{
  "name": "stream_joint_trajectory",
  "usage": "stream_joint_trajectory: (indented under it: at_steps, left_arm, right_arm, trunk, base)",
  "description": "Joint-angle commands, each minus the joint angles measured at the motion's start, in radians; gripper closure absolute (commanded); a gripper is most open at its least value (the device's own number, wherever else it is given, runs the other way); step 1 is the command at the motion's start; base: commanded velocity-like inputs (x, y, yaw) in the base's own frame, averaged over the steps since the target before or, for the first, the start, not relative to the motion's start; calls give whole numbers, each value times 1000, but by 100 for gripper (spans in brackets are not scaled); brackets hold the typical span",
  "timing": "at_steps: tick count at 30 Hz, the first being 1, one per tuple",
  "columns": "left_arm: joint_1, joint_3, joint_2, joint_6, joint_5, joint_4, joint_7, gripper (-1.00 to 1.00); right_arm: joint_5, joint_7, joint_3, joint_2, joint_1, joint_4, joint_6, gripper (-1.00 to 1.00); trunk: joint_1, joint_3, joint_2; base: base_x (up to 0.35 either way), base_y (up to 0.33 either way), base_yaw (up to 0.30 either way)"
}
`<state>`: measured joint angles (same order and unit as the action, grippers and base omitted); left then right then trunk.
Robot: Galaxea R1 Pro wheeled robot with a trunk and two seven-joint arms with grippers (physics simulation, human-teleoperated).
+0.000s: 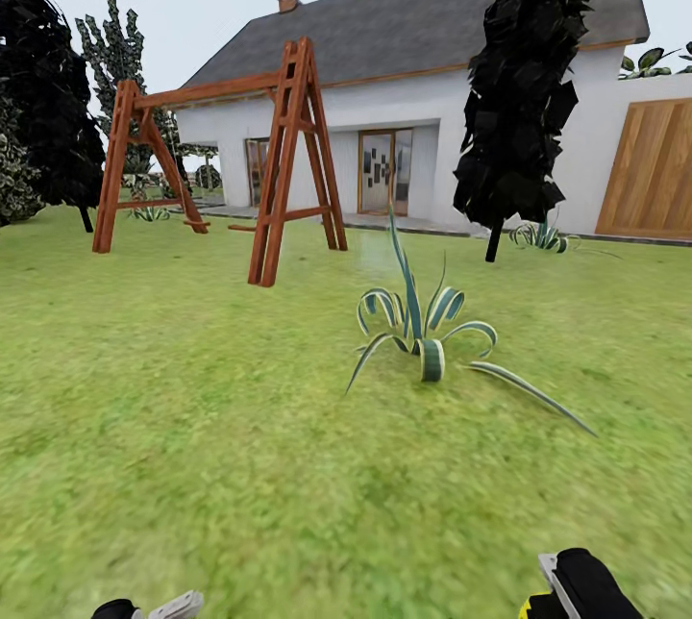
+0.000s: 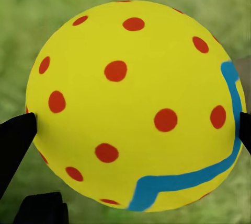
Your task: Take the three Easter eggs out of the wicker basket on the lawn in the garden, then place them on the lawn next to a single tree (choose any tree) so that all three eggs are next to the same tree and none are left in the basket.
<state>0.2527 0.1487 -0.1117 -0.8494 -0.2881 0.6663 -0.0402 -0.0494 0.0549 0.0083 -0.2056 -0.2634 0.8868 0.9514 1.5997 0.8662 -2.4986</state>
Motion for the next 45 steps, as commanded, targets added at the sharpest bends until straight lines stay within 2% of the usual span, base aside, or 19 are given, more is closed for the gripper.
stream_joint_trajectory:
  at_steps: [1,45]
  left_arm:
    - [0,3,0,-5,3,1,-4,-100]
    - [0,2,1,-4,4,0,-3,-100]
  right_arm:
    - [-6,5,1,0,0,1,4,100]
    - [-6,5,5,8,0,6,4,100]
  trunk:
    - [1,5,-2]
    - [20,175,-12]
  base:
    - [0,0,0]
    - [0,0,0]
